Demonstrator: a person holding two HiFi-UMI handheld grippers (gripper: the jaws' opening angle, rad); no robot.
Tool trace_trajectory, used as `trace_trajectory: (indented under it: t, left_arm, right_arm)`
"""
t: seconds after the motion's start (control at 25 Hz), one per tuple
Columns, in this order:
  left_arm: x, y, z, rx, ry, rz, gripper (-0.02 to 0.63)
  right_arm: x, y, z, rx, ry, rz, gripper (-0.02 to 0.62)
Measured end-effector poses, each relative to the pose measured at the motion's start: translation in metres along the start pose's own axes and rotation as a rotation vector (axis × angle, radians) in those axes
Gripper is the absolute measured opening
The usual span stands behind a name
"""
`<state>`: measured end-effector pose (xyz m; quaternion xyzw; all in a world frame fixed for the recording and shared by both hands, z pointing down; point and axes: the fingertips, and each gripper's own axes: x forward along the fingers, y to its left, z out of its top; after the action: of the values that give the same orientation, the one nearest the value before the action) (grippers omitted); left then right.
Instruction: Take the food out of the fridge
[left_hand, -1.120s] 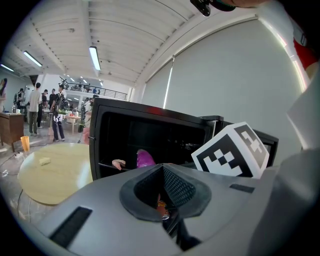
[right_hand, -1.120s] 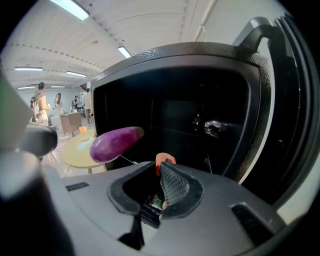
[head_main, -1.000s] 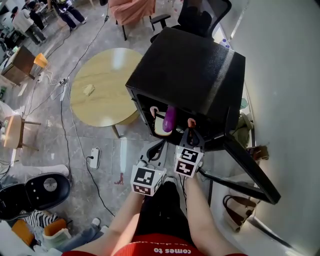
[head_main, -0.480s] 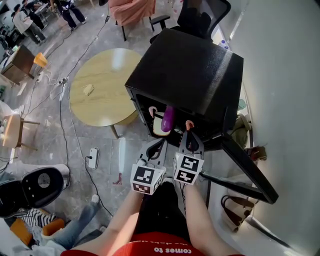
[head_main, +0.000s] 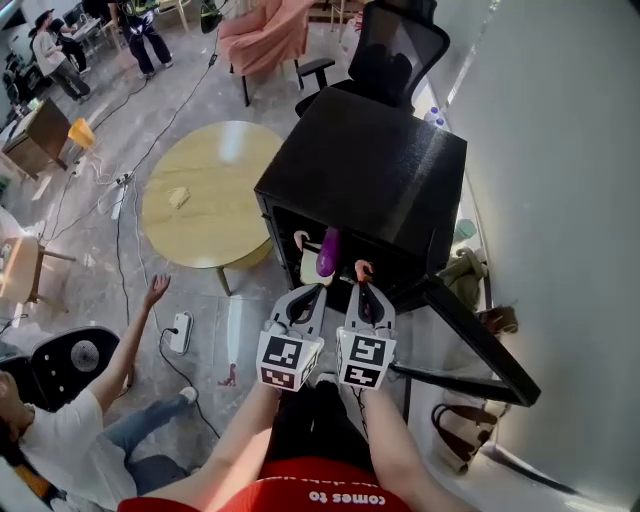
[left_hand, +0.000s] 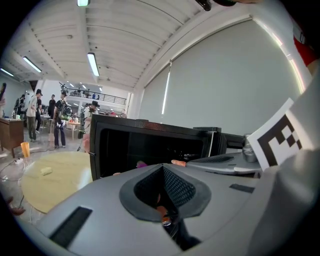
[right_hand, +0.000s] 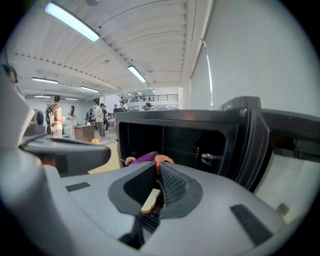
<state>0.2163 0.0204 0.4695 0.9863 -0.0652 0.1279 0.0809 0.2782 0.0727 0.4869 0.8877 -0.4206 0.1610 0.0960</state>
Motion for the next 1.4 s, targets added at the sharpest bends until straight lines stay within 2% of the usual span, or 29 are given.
trace_trajectory:
  t: [0.4,0.68,1.12,1.4]
  left_arm:
    - [-0.029,0.012,0.025,0.027,-0.059,0.028,0.003]
    - [-0.06,0.049,0.041,0.029,-0.099,0.123,0.003]
    - [-0.123,0.121,0.026,0.001,-0.12,0.335,0.003]
    - [-0.182,0.163,0.013,-0.035,-0.127,0.508,0.003]
  right_arm:
    - [-0.027,0.036,0.033,-0.031,-0.072,0.085,0.026]
    - [-0.025,0.083,0.065,-0.062,-0.133,0.185,0.026]
    - [-0.011,0.19,0.064,-0.134,-0.157,0.418,0.026]
    - [-0.017,0.265,0.057,-0.184,-0.146,0.597,0.026]
